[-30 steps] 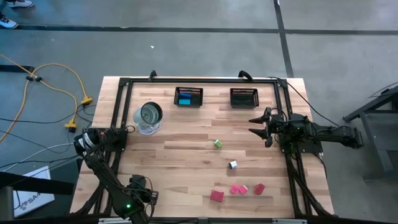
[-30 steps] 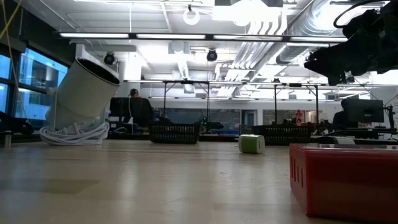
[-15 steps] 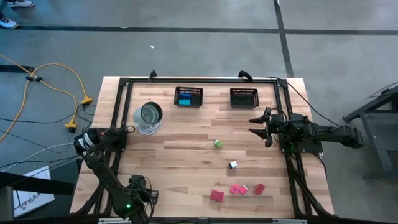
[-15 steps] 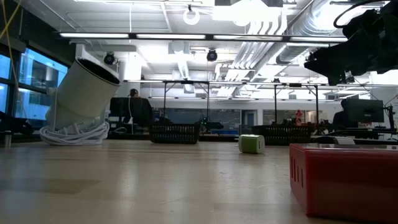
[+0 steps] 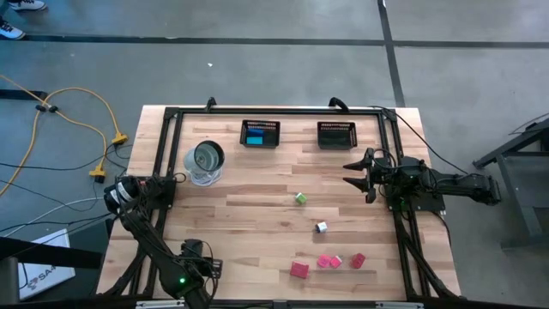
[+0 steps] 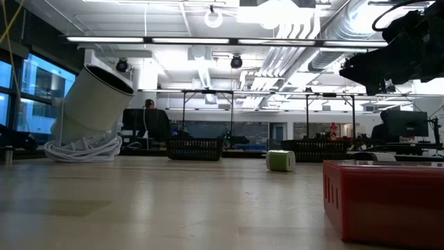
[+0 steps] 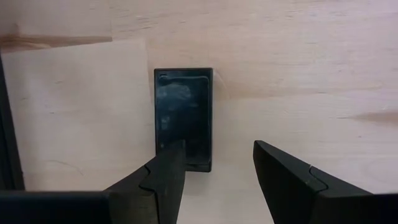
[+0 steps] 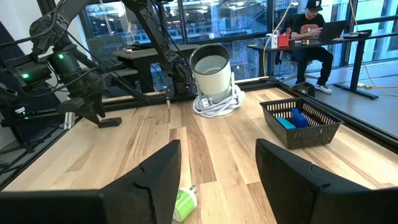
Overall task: Pick & Place Office items
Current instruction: Put the black digital clock into the left black bin
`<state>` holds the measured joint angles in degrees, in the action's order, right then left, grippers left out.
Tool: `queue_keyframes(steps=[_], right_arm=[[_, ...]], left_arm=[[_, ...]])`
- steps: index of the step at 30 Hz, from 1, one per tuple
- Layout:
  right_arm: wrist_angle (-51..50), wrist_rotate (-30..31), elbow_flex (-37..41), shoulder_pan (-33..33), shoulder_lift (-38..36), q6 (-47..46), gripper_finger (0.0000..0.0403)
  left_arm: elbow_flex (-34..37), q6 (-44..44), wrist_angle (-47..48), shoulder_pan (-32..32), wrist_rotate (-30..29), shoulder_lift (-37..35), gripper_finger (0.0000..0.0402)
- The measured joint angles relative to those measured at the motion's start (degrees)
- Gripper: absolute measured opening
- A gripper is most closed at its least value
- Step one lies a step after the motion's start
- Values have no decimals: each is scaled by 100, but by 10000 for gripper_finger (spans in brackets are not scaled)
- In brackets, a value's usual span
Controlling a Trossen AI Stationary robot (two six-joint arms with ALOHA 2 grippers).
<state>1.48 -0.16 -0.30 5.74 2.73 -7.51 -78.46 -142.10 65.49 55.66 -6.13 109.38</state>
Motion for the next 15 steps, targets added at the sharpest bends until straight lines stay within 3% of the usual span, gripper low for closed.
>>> queue_keyframes(steps=[15], right_arm=[[0, 0, 0, 0, -1, 0, 194]], left_arm=[[0, -248, 4, 2, -26, 0, 180]])
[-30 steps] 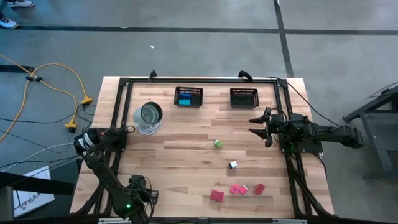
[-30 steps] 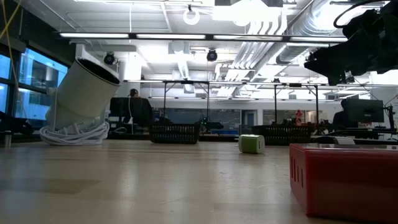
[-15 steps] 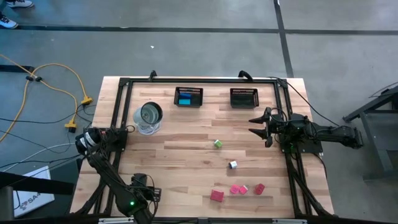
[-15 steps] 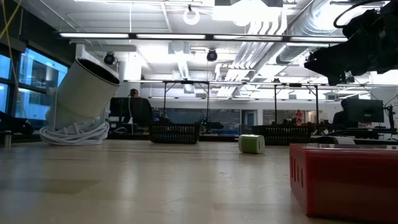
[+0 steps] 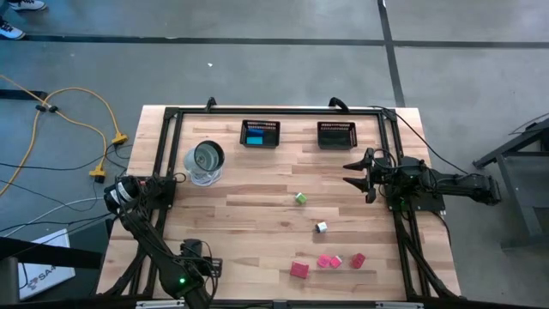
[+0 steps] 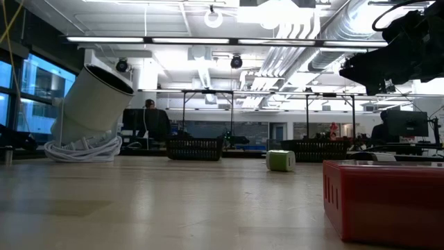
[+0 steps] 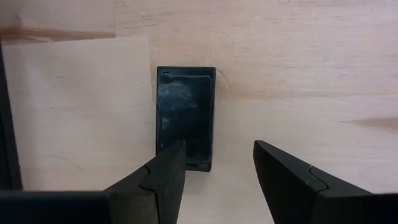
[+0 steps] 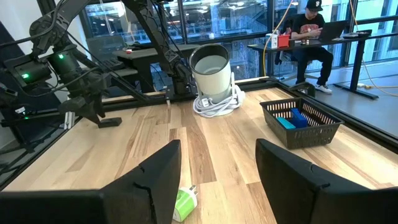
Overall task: Pick & Place Office items
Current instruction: Put the black digital clock into the left black bin
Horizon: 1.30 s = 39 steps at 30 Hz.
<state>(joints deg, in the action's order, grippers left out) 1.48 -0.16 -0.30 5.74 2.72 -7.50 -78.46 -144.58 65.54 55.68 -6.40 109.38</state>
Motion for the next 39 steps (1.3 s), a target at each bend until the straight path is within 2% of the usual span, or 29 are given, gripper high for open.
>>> queue_keyframes(steps=[9, 16, 20, 33, 39], right_arm=[[0, 0, -1, 1, 1, 0, 194], [0, 0, 0, 0, 2, 2, 194], [0, 0, 0, 0, 0, 2, 194], [0, 0, -2, 2, 0, 0, 194], [0, 0, -1, 1, 0, 0, 194]], left_arm=[[0, -233, 22, 120, -96, 0, 184], [0, -222, 23, 268, -105, 0, 258], [0, -285, 80, 289, 204, 0, 289], [0, -268, 205, 284, 354, 0, 294], [207, -168, 145, 252, 349, -2, 294]])
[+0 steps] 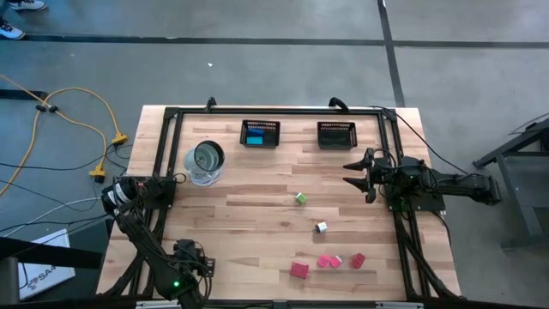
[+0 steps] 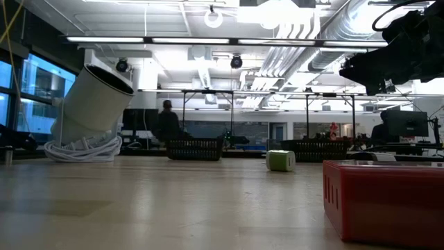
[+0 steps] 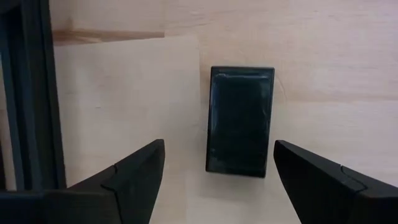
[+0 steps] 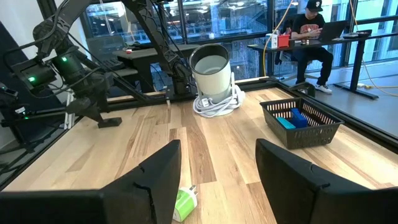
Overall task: Pick & Place Office items
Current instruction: Put the black digital clock into the left black bin
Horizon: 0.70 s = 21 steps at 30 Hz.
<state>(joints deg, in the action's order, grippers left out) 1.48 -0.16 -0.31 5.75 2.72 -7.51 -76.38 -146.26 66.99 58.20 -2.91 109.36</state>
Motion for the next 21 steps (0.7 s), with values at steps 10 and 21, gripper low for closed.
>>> queue_keyframes(steps=[10, 21], right_arm=[[0, 0, 1, 0, 1, 1, 194], [0, 0, 1, -1, 0, 2, 194]], left_arm=[[47, 206, -189, -125, -139, 47, 294], [51, 134, -298, -99, -97, 179, 294]])
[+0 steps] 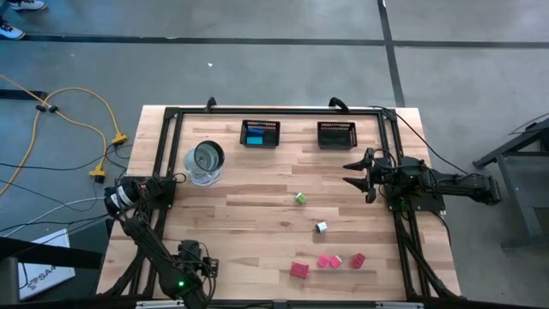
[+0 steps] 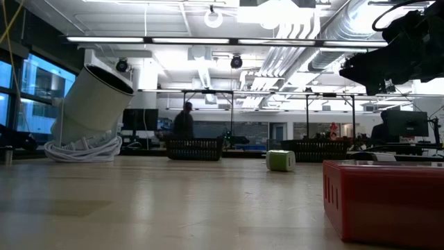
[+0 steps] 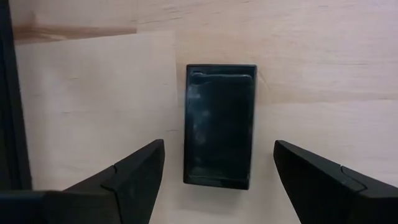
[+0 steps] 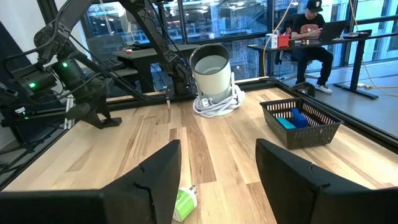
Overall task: Pick & Place Office items
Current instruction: Put the black digital clock into the left black bin
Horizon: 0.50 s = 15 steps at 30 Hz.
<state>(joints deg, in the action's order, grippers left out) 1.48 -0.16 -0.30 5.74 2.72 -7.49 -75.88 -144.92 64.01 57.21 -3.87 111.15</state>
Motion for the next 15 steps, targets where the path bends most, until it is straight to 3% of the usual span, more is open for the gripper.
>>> queue_keyframes(steps=[15], right_arm=[[0, 0, 0, 1, 1, -2, 194]], left_arm=[[18, 59, 77, 0, 63, 20, 294]])
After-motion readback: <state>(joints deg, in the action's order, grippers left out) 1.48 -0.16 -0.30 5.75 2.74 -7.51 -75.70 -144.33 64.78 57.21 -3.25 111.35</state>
